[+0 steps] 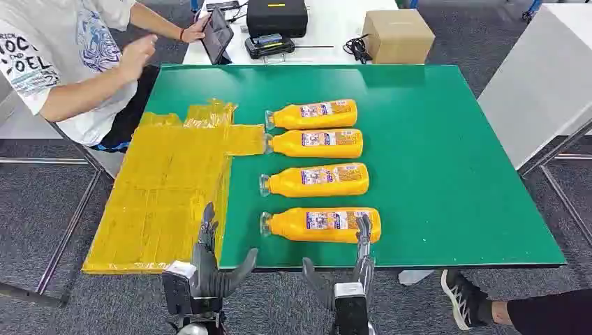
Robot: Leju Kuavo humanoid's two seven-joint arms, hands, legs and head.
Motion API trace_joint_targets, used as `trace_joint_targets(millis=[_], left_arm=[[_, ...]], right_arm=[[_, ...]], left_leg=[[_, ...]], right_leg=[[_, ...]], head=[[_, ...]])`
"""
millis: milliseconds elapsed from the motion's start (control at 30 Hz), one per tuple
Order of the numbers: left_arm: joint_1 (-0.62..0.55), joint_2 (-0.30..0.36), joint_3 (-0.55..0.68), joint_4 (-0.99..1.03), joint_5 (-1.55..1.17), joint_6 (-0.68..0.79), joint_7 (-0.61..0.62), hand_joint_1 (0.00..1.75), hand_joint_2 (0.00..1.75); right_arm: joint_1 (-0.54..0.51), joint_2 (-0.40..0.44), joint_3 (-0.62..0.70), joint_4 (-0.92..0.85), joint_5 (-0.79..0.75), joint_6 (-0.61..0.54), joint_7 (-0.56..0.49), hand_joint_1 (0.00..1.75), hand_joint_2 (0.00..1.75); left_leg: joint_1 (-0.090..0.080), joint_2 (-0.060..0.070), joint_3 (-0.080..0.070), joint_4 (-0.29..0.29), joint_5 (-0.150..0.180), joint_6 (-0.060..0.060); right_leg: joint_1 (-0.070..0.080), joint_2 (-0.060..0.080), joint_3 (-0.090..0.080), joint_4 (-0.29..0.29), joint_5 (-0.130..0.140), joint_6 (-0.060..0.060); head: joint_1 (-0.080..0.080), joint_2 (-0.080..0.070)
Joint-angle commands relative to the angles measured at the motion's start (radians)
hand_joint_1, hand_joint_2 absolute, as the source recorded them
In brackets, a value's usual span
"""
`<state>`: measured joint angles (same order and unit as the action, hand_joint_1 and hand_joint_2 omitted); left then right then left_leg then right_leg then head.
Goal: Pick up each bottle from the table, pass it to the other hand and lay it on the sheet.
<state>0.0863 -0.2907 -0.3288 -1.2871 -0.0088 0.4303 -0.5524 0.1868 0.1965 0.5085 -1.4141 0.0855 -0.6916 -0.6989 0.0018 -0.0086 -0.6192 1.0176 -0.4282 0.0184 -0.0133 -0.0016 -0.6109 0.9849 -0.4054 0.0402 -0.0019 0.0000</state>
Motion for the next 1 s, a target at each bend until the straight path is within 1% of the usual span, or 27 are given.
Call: trace_joint_targets(millis=[33, 100, 200, 267, 300, 367, 400, 500, 533, 600, 633, 700, 733, 767, 800, 833, 900, 933, 967, 1000], left_arm=[[-0.002, -0.01, 0.004, 0.039, 0.005, 0.0, 0.002, 0.0, 1.75], [-0.002, -0.01, 0.004, 0.039, 0.005, 0.0, 0.002, 0.0, 1.75], [-0.002, -0.01, 0.004, 0.039, 0.005, 0.0, 0.002, 0.0, 1.75], [-0.003, -0.009, 0.002, 0.043, 0.004, 0.0, 0.002, 0.0, 1.75], [-0.004, -0.008, -0.001, 0.045, 0.001, -0.002, 0.001, 0.0, 1.75], [-0.004, -0.008, -0.001, 0.045, 0.001, -0.002, 0.001, 0.0, 1.75], [-0.004, -0.008, -0.001, 0.045, 0.001, -0.002, 0.001, 0.0, 1.75], [-0.004, -0.008, -0.001, 0.045, 0.001, -0.002, 0.001, 0.0, 1.75], [-0.004, -0.008, -0.001, 0.045, 0.001, -0.002, 0.001, 0.0, 1.75], [-0.004, -0.008, -0.001, 0.045, 0.001, -0.002, 0.001, 0.0, 1.75], [-0.004, -0.008, -0.001, 0.045, 0.001, -0.002, 0.001, 0.0, 1.75], [-0.004, -0.008, -0.004, 0.047, 0.001, -0.003, 0.002, 0.0, 1.75], [-0.003, -0.008, -0.005, 0.048, 0.0, -0.003, 0.002, 0.0, 1.75], [-0.003, -0.008, -0.005, 0.048, 0.0, -0.002, 0.002, 0.0, 1.75], [-0.003, -0.008, -0.005, 0.048, 0.0, -0.001, 0.002, 0.0, 1.75], [-0.003, -0.008, -0.005, 0.048, 0.0, -0.001, 0.002, 0.0, 1.75], [-0.006, -0.005, -0.002, 0.041, -0.002, -0.005, 0.003, 0.0, 1.75], [-0.01, -0.003, -0.002, 0.045, -0.004, -0.012, 0.006, 0.0, 1.75], [-0.011, -0.003, -0.003, 0.047, -0.005, -0.016, 0.007, 0.0, 1.75], [-0.012, -0.002, -0.004, 0.051, -0.003, -0.026, 0.011, 0.0, 1.75]], right_arm=[[-0.012, -0.011, 0.02, 0.04, -0.004, -0.007, 0.001, 0.0, 1.75], [-0.012, -0.011, 0.02, 0.04, -0.004, -0.007, 0.001, 0.0, 1.75], [-0.012, -0.011, 0.02, 0.04, -0.004, -0.007, 0.001, 0.0, 1.75], [-0.02, -0.012, 0.022, 0.058, -0.006, -0.007, 0.002, 0.0, 1.75], [-0.021, -0.01, 0.021, 0.062, -0.009, -0.007, 0.002, 0.0, 1.75], [-0.021, -0.01, 0.021, 0.062, -0.009, -0.007, 0.002, 0.0, 1.75], [-0.021, -0.01, 0.021, 0.062, -0.009, -0.007, 0.002, 0.0, 1.75], [-0.021, -0.01, 0.021, 0.062, -0.009, -0.007, 0.002, 0.0, 1.75], [-0.021, -0.01, 0.021, 0.062, -0.009, -0.007, 0.002, 0.0, 1.75], [-0.021, -0.01, 0.021, 0.062, -0.009, -0.007, 0.002, 0.0, 1.75], [-0.021, -0.01, 0.021, 0.062, -0.009, -0.007, 0.002, 0.0, 1.75], [-0.02, -0.009, 0.02, 0.061, -0.01, -0.007, 0.002, 0.0, 1.75], [-0.02, -0.01, 0.02, 0.061, -0.011, -0.007, 0.001, 0.0, 1.75], [-0.019, -0.009, 0.019, 0.06, -0.012, -0.007, 0.001, 0.0, 1.75], [-0.02, -0.009, 0.019, 0.06, -0.013, -0.007, 0.001, 0.0, 1.75], [-0.02, -0.009, 0.019, 0.06, -0.013, -0.007, 0.001, 0.0, 1.75], [-0.024, -0.012, 0.016, 0.061, 0.062, -0.007, 0.001, 0.0, 1.75], [-0.017, -0.001, -0.013, 0.05, 0.133, -0.007, 0.001, 0.0, 1.75], [-0.02, -0.005, -0.016, 0.04, 0.137, -0.007, 0.005, 0.0, 1.75], [-0.021, -0.008, -0.03, 0.029, 0.177, -0.007, 0.028, 0.0, 1.75]], left_leg=[[0.001, 0.001, 0.007, -0.001, -0.003, -0.001], [0.0, 0.001, 0.004, -0.001, -0.001, -0.001], [0.001, 0.001, 0.007, -0.001, -0.003, -0.001], [0.0, 0.001, 0.004, -0.001, -0.001, 0.0], [0.0, 0.001, 0.007, -0.002, -0.003, -0.001], [0.0, 0.001, 0.003, -0.001, -0.001, 0.0], [0.0, 0.001, 0.006, -0.001, -0.002, -0.001], [0.0, 0.001, 0.003, -0.001, -0.001, 0.0], [0.0, 0.001, 0.006, -0.002, -0.002, -0.001], [0.0, 0.001, 0.003, -0.001, -0.001, 0.0], [0.0, 0.001, 0.006, -0.001, -0.002, -0.001], [0.0, 0.001, 0.004, -0.001, -0.001, -0.001], [0.0, 0.002, 0.007, -0.001, -0.003, -0.001], [0.0, 0.001, 0.005, -0.001, -0.002, -0.001], [0.001, 0.002, 0.007, -0.001, -0.003, -0.001], [0.0, 0.001, 0.004, -0.001, -0.001, -0.001], [0.0, 0.001, 0.005, -0.002, -0.002, -0.001], [0.0, 0.001, 0.004, -0.001, -0.001, 0.0], [0.0, 0.001, 0.006, -0.001, -0.002, -0.001], [0.0, 0.001, 0.005, -0.001, -0.002, -0.001]], right_leg=[[0.001, 0.001, 0.007, -0.001, -0.002, -0.001], [0.0, 0.0, 0.004, -0.001, -0.001, -0.001], [0.001, 0.001, 0.007, -0.002, -0.002, -0.001], [0.0, 0.0, 0.004, -0.001, -0.001, -0.001], [0.001, 0.001, 0.007, -0.002, -0.002, -0.002], [0.0, 0.0, 0.003, -0.001, -0.001, -0.001], [0.001, 0.001, 0.006, -0.002, -0.002, -0.001], [0.0, 0.0, 0.003, -0.001, 0.0, -0.001], [0.0, 0.001, 0.005, -0.002, -0.001, -0.001], [0.0, 0.0, 0.002, -0.001, -0.001, -0.001], [0.0, 0.001, 0.006, -0.001, -0.002, -0.001], [0.0, 0.001, 0.004, -0.001, -0.001, -0.001], [0.001, 0.001, 0.006, -0.002, -0.002, -0.002], [0.0, 0.001, 0.004, -0.001, -0.001, -0.001], [0.001, 0.001, 0.007, -0.001, -0.002, -0.002], [0.0, 0.0, 0.004, -0.001, -0.001, -0.001], [0.0, 0.001, 0.005, -0.002, -0.001, -0.001], [0.0, 0.001, 0.003, -0.001, -0.001, -0.001], [0.001, 0.001, 0.006, -0.002, -0.002, -0.001], [0.0, 0.0, 0.005, -0.001, -0.001, -0.001]], head=[[0.0, 0.0], [0.0, 0.0], [0.0, 0.0], [0.0, 0.0], [0.0, 0.0], [0.0, 0.0], [0.0, 0.0], [0.0, 0.0], [0.0, 0.0], [0.0, 0.0], [0.0, 0.0], [0.0, 0.0], [0.0, 0.0], [0.0, 0.0], [0.0, 0.0], [0.0, 0.0], [0.0, 0.0], [0.0, 0.0], [0.0, 0.0], [0.0, 0.0]])
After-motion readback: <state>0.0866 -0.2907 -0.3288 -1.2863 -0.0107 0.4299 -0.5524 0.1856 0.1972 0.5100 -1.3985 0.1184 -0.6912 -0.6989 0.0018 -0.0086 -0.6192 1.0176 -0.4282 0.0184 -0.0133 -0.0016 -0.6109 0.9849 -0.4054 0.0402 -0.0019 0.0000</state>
